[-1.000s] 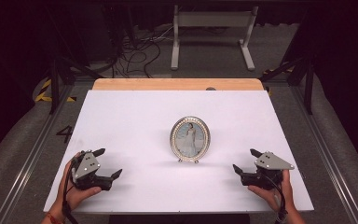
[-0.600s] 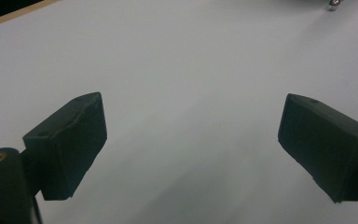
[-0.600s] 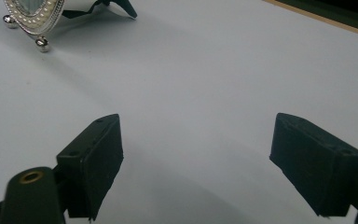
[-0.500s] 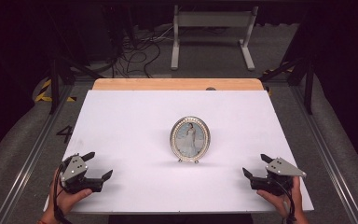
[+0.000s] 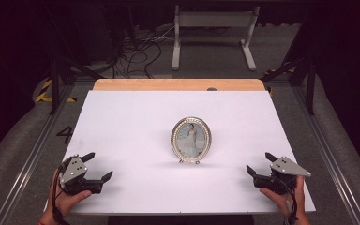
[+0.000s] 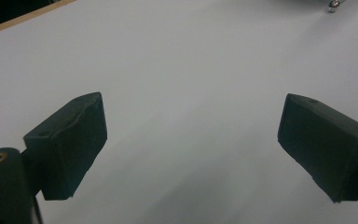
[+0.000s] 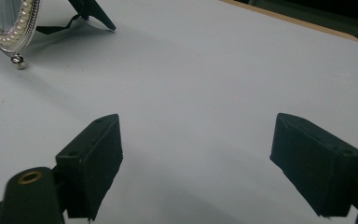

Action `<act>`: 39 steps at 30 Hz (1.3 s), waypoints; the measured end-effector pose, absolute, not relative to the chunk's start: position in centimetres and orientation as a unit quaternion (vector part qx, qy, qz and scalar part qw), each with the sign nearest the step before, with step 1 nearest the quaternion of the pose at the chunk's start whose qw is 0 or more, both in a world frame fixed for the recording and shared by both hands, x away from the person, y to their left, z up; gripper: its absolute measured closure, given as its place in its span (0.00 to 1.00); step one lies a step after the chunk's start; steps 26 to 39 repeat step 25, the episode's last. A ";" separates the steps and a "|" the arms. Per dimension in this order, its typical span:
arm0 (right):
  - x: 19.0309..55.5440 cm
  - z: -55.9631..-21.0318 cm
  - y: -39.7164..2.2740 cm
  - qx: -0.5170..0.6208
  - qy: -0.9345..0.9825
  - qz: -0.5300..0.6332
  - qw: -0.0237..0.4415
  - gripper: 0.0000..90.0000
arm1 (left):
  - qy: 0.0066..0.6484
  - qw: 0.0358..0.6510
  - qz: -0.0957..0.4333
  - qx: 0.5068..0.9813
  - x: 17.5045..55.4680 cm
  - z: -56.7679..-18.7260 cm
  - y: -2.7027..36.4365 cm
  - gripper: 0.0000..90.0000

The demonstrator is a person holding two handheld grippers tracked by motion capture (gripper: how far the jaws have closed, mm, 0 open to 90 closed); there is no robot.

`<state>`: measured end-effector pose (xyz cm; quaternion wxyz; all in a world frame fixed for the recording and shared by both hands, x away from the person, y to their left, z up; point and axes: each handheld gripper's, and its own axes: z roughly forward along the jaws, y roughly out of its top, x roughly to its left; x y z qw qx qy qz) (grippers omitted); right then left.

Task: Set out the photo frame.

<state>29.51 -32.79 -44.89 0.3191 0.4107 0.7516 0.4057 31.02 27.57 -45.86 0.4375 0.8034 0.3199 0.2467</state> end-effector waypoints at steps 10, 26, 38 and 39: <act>29.6 -45.0 -32.6 0.405 0.756 0.405 0.316 0.18 | 0.321 0.435 0.243 0.806 31.2 -45.9 27.8 0.10; 29.5 -45.0 -32.3 0.399 0.761 0.398 0.321 0.18 | 0.325 0.429 0.237 0.809 31.4 -46.1 27.7 0.10; 29.5 -45.0 -32.3 0.399 0.761 0.398 0.321 0.18 | 0.325 0.429 0.237 0.809 31.4 -46.1 27.7 0.10; 29.5 -45.0 -32.3 0.399 0.761 0.398 0.321 0.18 | 0.325 0.429 0.237 0.809 31.4 -46.1 27.7 0.10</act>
